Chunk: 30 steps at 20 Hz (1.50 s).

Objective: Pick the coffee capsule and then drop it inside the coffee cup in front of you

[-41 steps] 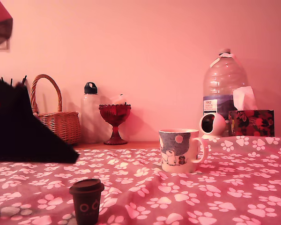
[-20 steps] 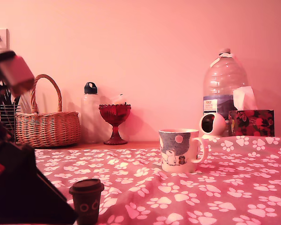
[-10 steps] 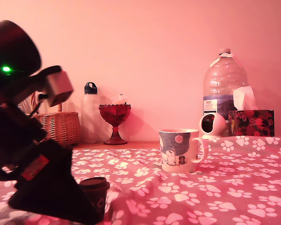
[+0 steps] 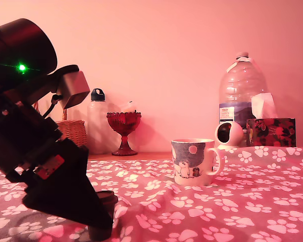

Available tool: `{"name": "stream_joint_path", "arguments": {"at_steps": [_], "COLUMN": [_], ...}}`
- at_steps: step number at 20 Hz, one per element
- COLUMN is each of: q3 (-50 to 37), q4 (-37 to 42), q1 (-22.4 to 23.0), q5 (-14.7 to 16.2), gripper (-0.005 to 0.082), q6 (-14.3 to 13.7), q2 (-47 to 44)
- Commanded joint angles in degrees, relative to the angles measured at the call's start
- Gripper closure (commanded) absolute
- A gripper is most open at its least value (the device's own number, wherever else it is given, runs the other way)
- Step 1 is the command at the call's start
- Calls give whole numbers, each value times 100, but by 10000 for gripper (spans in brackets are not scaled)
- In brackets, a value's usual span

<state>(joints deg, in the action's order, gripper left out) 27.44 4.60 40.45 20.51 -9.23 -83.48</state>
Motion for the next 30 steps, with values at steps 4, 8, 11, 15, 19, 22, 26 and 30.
{"name": "stream_joint_path", "arguments": {"at_steps": [4, 8, 11, 15, 19, 22, 26, 30], "q3": [2, 4, 4, 4, 2, 4, 4, 4], "q4": [105, 179, 175, 98, 52, 55, 289, 890], "q1": [-4, -4, -4, -7, -7, -24, -107, -245], "q5": [9, 11, 11, 11, 7, 4, -55, -221], "gripper": [302, 450, 486, 486, 486, 486, 486, 485], "q6": [-133, -131, -131, -129, -125, -118, -127, -131], "q2": [-87, -85, -83, 59, 448, 763, 1016, 1038]}}
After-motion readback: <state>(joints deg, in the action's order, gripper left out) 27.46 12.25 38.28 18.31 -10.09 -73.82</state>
